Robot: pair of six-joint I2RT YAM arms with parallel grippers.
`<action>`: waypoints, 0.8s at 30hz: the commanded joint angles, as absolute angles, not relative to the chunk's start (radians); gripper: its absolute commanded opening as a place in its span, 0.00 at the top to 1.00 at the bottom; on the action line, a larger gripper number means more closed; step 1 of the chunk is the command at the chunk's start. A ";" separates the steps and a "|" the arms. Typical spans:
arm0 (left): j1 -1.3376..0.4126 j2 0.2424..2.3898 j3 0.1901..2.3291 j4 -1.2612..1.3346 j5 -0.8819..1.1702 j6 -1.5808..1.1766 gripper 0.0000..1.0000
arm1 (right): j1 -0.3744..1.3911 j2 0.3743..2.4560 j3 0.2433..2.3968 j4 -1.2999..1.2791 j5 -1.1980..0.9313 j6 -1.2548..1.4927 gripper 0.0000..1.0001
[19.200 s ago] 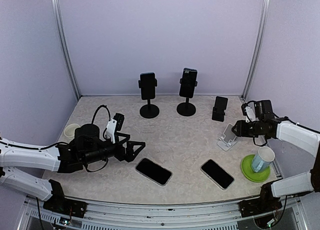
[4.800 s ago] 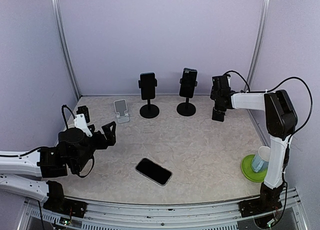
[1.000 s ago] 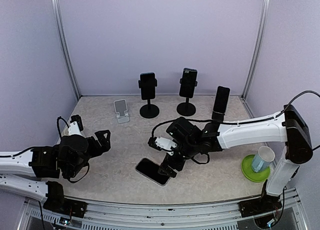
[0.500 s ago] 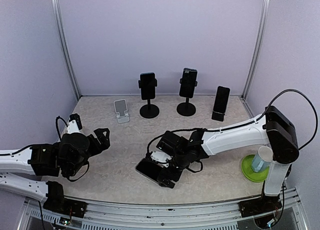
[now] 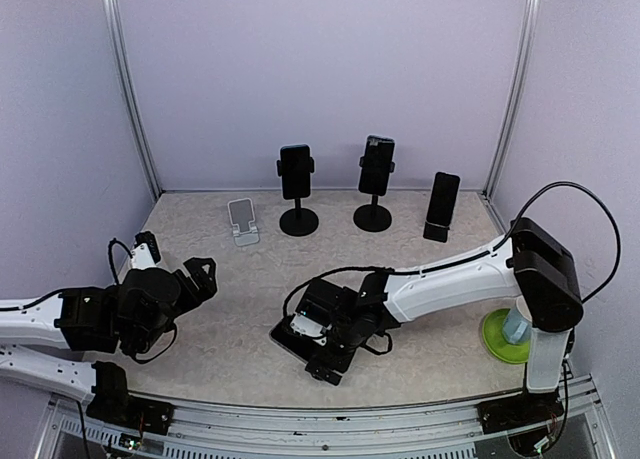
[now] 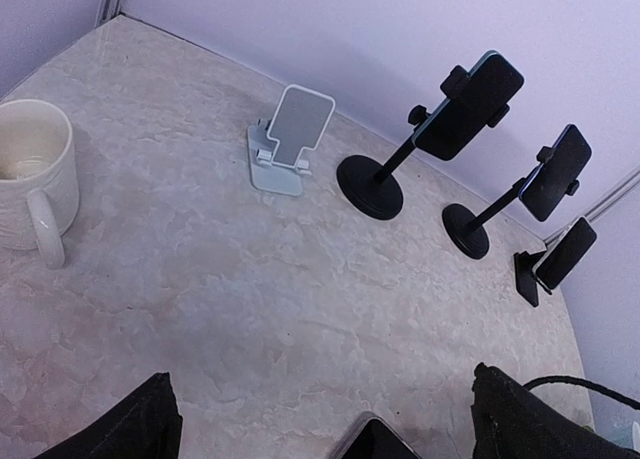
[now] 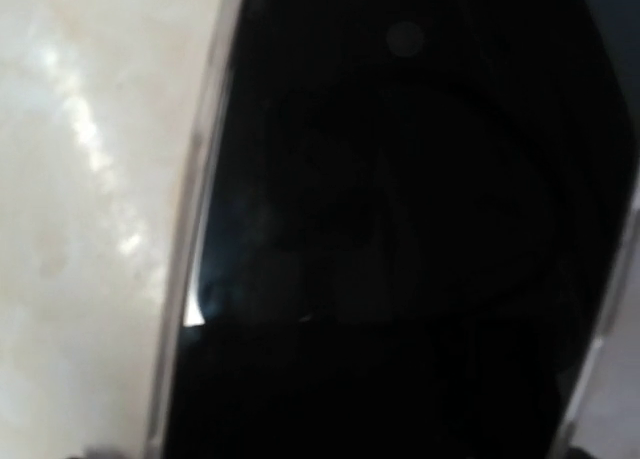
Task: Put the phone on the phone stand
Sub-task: Adjust the phone at the center of the board.
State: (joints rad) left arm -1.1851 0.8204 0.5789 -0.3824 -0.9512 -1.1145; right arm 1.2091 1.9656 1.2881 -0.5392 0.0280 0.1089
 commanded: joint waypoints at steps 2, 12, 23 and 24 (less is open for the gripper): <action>-1.190 0.792 0.600 -0.433 -0.976 -1.171 0.01 | 1.224 2.006 1.311 -0.560 0.169 0.150 0.00; -1.190 0.677 0.561 -0.382 -0.952 -1.182 0.01 | 1.224 2.031 1.295 -0.507 0.300 0.151 0.47; -1.189 0.656 0.554 -0.329 -0.884 -1.205 0.01 | 1.203 1.871 1.207 -0.359 0.250 0.094 0.21; -1.190 0.675 0.562 -0.332 -0.876 -1.212 0.01 | 1.185 1.835 1.189 -0.334 0.214 0.103 0.21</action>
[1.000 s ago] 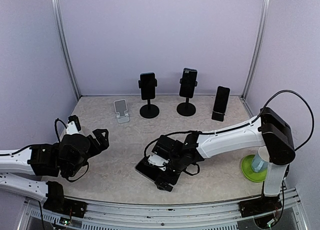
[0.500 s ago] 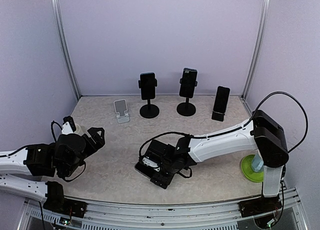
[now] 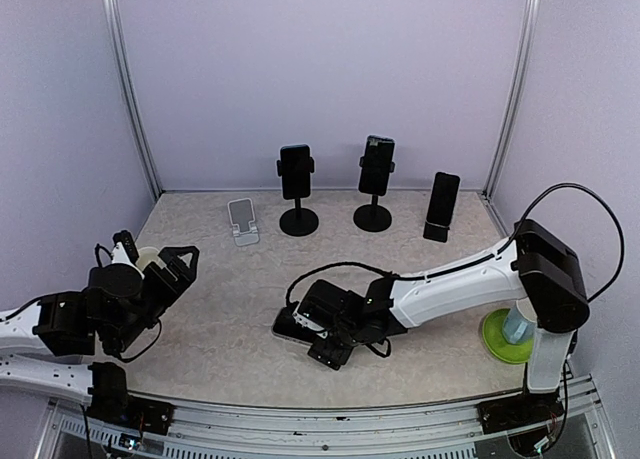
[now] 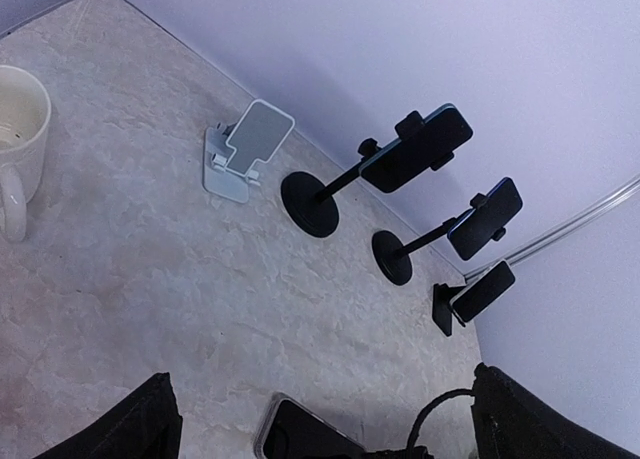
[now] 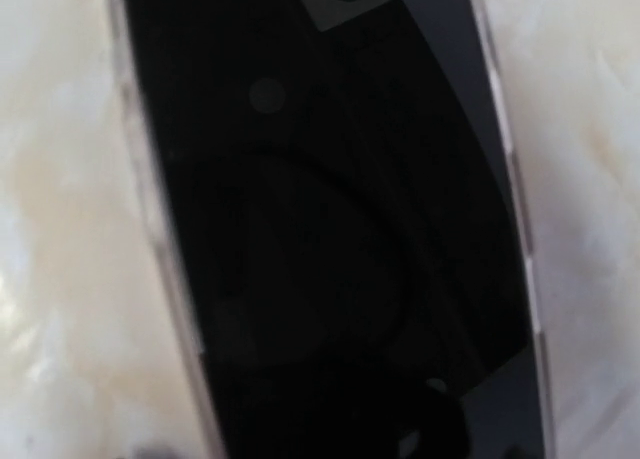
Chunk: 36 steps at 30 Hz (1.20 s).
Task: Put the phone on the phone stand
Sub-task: Adjust the phone at the center of the board.
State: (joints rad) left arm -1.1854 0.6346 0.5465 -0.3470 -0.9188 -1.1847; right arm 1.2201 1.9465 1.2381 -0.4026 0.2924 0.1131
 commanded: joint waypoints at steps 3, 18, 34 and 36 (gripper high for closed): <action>-1.190 0.720 0.580 -0.340 -0.853 -1.228 0.01 | 1.116 1.742 1.152 -0.318 0.178 0.127 0.21; -1.190 0.718 0.542 -0.302 -0.829 -1.245 0.01 | 0.960 1.766 1.026 -0.390 0.269 0.097 0.16; -1.190 0.750 0.571 -0.411 -0.874 -1.377 0.01 | 1.126 1.968 1.156 -0.343 0.244 0.039 0.00; -1.190 0.745 0.569 -0.451 -0.878 -1.459 0.01 | 1.147 2.014 1.205 -0.339 0.274 0.031 0.00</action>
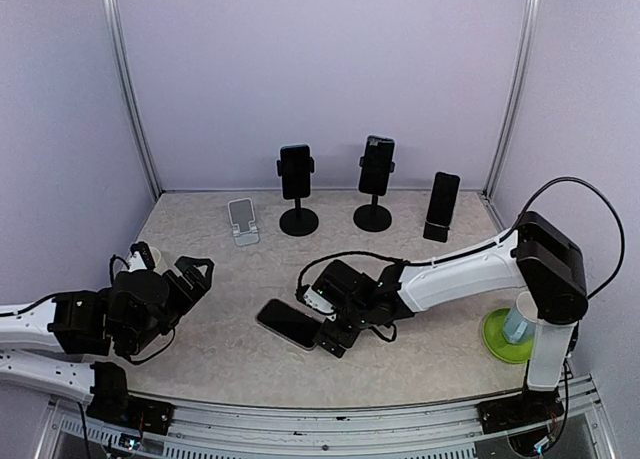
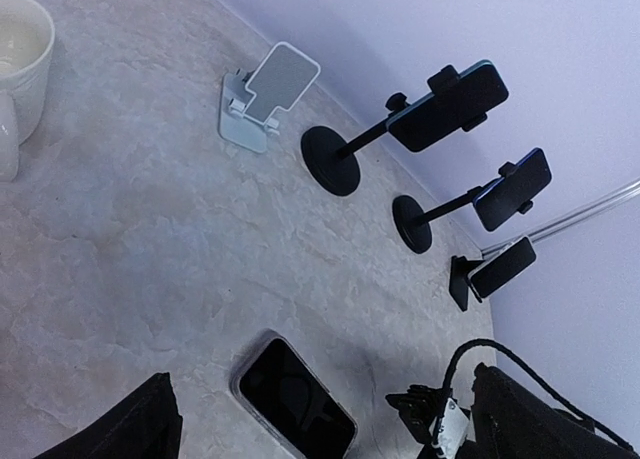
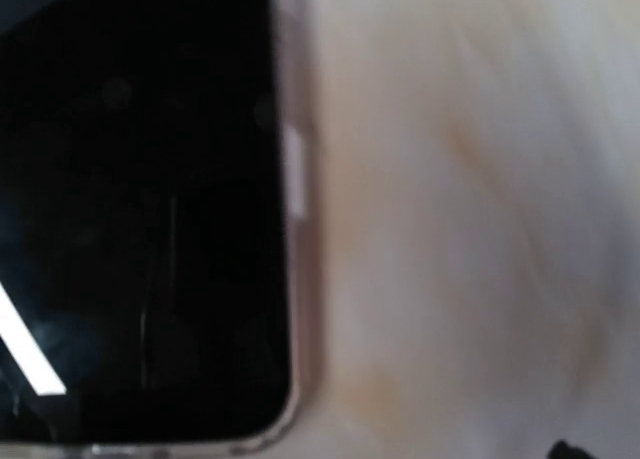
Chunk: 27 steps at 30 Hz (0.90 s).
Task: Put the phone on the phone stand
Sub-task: Adjust the phone at the center of the board.
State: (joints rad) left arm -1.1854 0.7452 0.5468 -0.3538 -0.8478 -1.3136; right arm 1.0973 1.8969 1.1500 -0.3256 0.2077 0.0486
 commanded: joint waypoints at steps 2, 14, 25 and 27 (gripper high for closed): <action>-1.190 0.710 0.558 -0.419 -0.859 -1.376 0.01 | 1.164 2.065 1.264 -0.336 0.287 0.023 0.00; -1.189 0.579 0.491 -0.355 -0.842 -1.357 0.01 | 1.241 2.239 1.608 -0.267 0.180 -0.021 0.00; -1.155 0.749 0.549 -0.291 -0.794 -1.321 0.01 | 1.024 1.843 1.145 0.066 -0.381 0.172 0.00; -1.136 0.766 0.546 -0.258 -0.771 -1.309 0.01 | 0.984 1.827 1.109 0.096 -0.452 0.215 0.00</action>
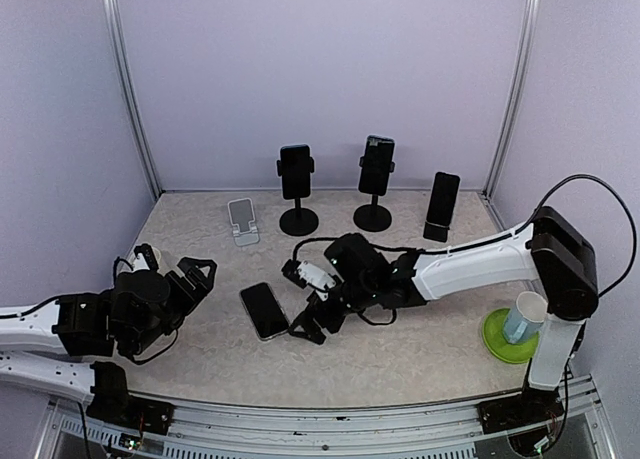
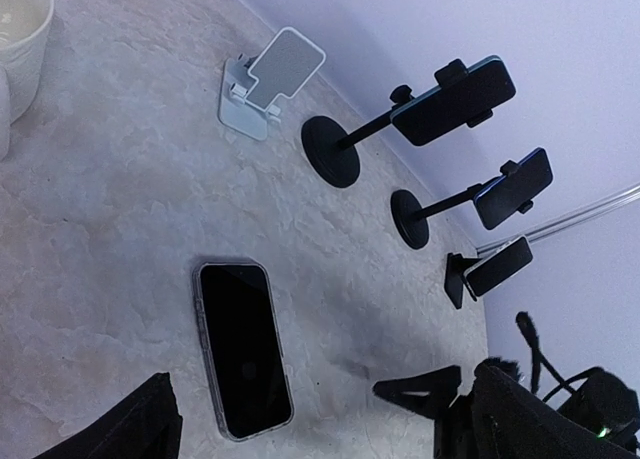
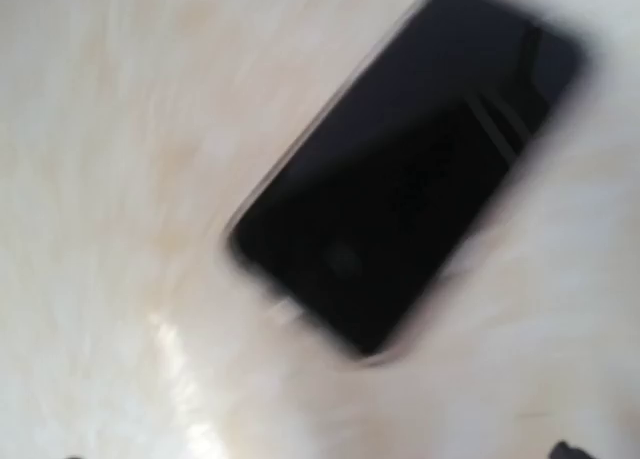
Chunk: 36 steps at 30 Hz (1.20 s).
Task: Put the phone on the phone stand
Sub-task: Adjust the phone at the center of the board.
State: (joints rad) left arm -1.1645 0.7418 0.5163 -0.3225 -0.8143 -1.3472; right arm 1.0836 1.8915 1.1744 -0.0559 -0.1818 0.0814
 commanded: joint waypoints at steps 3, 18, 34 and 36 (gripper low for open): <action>-1.102 0.781 0.528 -0.191 -0.725 -1.277 0.01 | 0.961 1.848 1.101 0.105 -0.510 0.242 0.00; -1.028 0.804 0.500 -0.153 -0.674 -1.263 0.01 | 0.959 2.074 1.238 0.092 -0.602 0.295 0.00; -1.000 0.903 0.512 -0.184 -0.681 -1.265 0.01 | 1.090 2.233 1.454 0.049 -0.732 0.216 0.00; -0.993 0.936 0.519 -0.185 -0.686 -1.233 0.01 | 1.091 2.203 1.428 0.080 -0.751 0.216 0.00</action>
State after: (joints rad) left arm -1.0061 0.8886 0.5056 -0.1654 -0.6628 -1.2793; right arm 1.0695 2.2200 1.4303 0.0547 -0.6666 0.2413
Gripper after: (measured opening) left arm 0.988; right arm 0.998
